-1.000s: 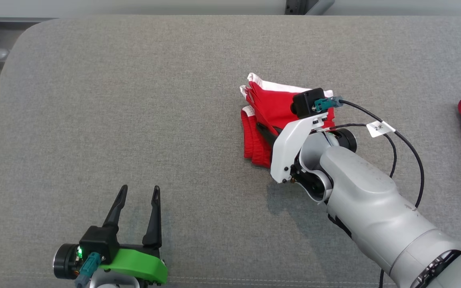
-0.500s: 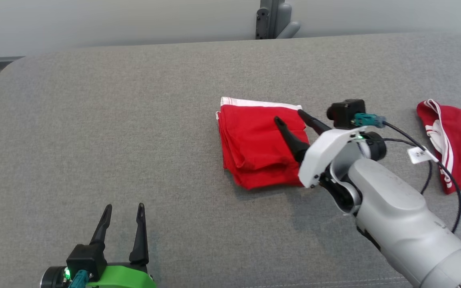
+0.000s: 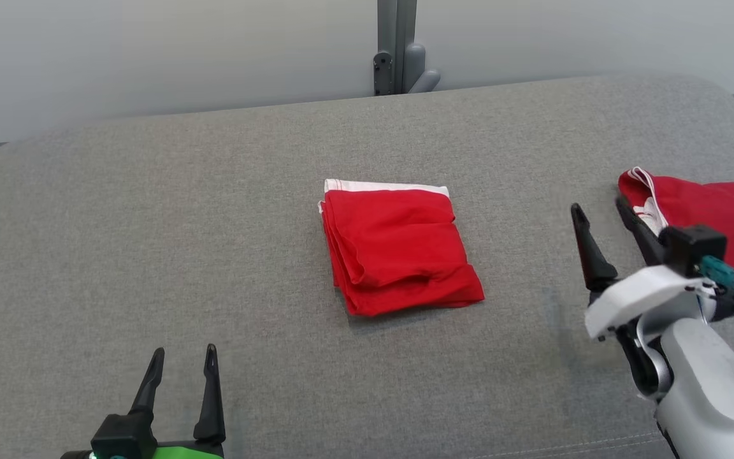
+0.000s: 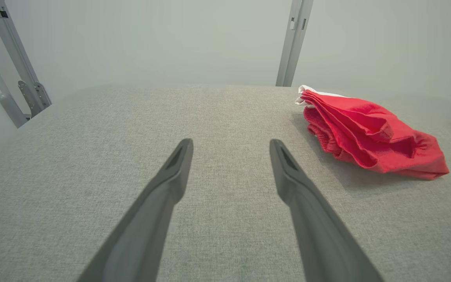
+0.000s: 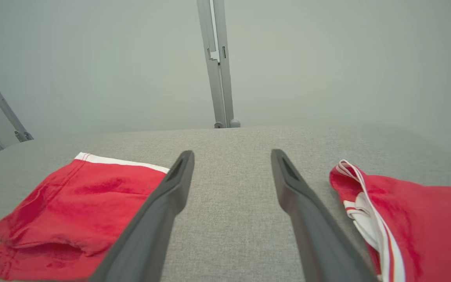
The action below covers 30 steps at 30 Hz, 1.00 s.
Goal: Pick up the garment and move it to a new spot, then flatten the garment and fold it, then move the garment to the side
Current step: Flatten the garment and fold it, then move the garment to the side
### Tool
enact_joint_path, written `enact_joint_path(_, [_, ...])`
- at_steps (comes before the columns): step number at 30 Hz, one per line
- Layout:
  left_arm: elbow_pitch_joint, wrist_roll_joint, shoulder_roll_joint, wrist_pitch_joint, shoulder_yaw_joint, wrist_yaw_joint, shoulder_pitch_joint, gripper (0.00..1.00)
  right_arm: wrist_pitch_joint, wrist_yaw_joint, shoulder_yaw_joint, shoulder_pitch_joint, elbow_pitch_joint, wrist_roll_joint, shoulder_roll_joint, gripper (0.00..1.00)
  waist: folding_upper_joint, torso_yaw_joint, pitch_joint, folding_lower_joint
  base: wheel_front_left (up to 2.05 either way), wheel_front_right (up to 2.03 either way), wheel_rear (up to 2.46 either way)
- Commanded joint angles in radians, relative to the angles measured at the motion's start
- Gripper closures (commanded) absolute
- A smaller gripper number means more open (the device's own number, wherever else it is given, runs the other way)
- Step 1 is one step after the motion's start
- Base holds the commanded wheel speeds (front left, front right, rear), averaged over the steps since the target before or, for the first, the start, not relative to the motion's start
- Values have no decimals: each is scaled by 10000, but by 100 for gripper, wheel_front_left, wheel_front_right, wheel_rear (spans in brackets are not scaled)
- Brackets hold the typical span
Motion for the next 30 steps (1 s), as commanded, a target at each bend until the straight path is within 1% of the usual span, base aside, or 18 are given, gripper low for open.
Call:
enact_joint_path(1, [-66, 80, 1, -23, 68, -39, 171, 0, -26, -4, -376, 569, -360, -383, 153, 0, 108, 31, -116, 0, 0, 0, 0])
enact_joint_path(4, [-142, 145, -3, -23, 197, -71, 280, 0, -29, -6, -1587, 1606, -1352, -1388, 450, 0, 108, 78, -228, 0, 0, 0, 0])
enact_joint_path(6, [-170, 210, -4, -23, 305, -70, 353, 0, -30, -6, -2162, 2291, -1968, -2137, 670, 0, 108, 95, -304, 0, 0, 0, 0])
enact_joint_path(9, [-233, 297, -6, -23, 499, -118, 472, 0, -30, -6, -2799, 3105, -2705, -2955, 1060, 0, 108, 71, -409, 0, 0, 0, 0])
enact_joint_path(11, [-297, 329, -8, -23, 613, -175, 568, 0, -32, -6, -3069, 3515, -3151, -3414, 1207, 0, 108, 41, -461, 0, 0, 0, 0])
enact_joint_path(15, [-360, 417, -10, -23, 793, -286, 705, 0, -31, -6, -3587, 4080, -3598, -3785, 1544, 0, 108, -34, -525, 0, 0, 0, 0])
enact_joint_path(20, [-291, 457, -11, -23, 912, -410, 630, 0, -32, -6, -3654, 4308, -3576, -3995, 1643, 0, 108, -81, -563, 0, 0, 0, 0])
enact_joint_path(30, [-239, 485, -11, -23, 856, -482, 459, 0, -32, -6, -3196, 3754, -3185, -4058, 1684, 0, 108, 21, -523, 0, 0, 0, 0])
